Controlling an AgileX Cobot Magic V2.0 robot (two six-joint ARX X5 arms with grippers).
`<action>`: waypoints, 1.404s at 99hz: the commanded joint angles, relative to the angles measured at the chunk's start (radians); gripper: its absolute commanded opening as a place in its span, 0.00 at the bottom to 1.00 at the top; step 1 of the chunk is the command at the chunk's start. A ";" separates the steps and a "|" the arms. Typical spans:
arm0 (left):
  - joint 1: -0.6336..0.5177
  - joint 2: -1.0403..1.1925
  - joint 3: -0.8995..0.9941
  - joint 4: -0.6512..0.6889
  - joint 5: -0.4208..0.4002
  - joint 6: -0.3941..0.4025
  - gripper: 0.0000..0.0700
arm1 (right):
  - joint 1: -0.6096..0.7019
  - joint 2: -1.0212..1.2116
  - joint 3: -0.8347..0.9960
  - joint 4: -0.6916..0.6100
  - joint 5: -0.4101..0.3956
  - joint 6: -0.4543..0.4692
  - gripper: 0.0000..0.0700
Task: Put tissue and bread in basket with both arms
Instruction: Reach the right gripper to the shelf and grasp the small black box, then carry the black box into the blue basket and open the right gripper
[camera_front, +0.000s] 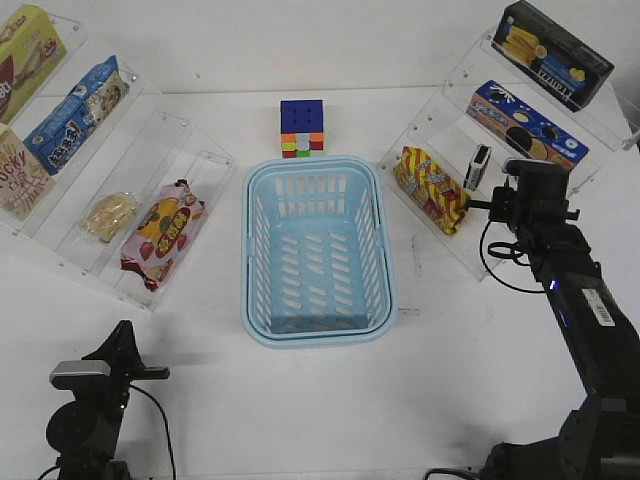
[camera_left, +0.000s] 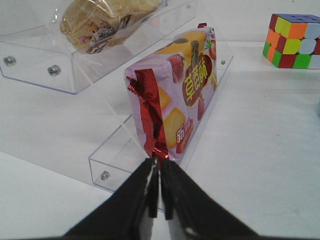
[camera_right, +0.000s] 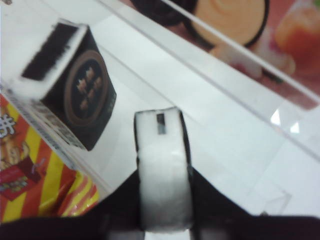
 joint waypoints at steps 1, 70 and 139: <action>0.002 -0.002 -0.018 0.010 0.000 -0.006 0.00 | -0.002 -0.024 0.019 0.013 0.000 -0.013 0.00; 0.002 -0.002 -0.018 0.011 0.000 -0.011 0.00 | 0.531 -0.242 0.017 0.029 -0.528 -0.045 0.09; 0.002 0.037 0.161 -0.023 0.048 -0.447 0.00 | 0.318 -0.595 -0.195 0.114 -0.363 -0.070 0.00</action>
